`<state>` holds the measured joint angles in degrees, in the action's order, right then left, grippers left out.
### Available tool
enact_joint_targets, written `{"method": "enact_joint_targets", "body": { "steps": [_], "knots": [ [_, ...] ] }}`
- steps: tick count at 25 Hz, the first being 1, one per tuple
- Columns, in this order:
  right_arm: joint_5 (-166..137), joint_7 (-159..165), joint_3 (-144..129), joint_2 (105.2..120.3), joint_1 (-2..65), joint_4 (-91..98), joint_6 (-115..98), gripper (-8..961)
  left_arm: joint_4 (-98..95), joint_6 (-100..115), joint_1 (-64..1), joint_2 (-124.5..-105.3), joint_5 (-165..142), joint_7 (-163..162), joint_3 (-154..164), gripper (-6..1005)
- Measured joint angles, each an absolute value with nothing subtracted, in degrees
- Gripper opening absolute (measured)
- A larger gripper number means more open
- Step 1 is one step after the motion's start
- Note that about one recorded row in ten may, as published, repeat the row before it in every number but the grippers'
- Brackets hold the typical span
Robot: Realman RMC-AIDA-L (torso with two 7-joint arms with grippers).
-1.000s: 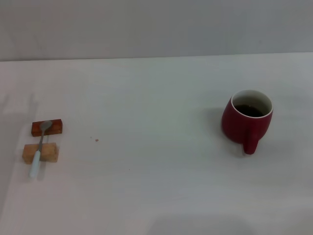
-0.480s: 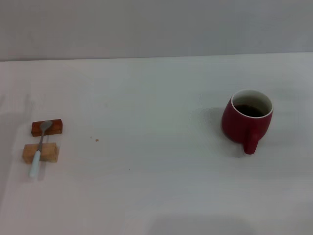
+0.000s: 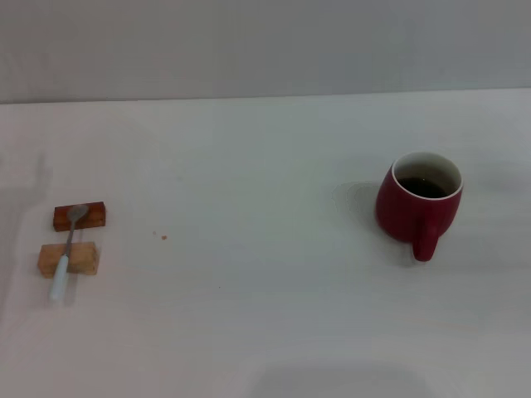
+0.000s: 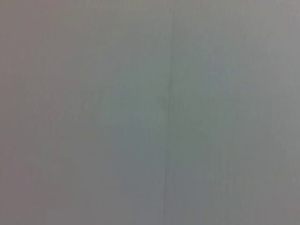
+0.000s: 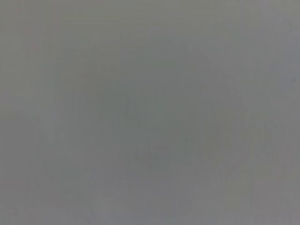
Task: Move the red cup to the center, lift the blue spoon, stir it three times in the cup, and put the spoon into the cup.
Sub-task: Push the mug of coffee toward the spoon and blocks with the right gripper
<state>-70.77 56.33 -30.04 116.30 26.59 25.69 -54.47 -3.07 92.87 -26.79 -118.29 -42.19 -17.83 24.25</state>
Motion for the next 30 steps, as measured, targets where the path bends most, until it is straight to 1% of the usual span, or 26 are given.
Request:
{"method": "enact_joint_targets", "body": {
  "steps": [20,30],
  "knots": [
    [-93.15,56.23,-32.27,116.84,27.86,25.22,-52.34,-2,-4.6,90.97,-27.52,-118.32,-42.12,-17.41,23.95,652],
    [-95.5,56.12,-39.0,117.14,28.22,25.22,-52.34,-2,-4.66,90.67,-28.24,-118.3,-42.09,-17.4,23.55,652]
  ]
}}
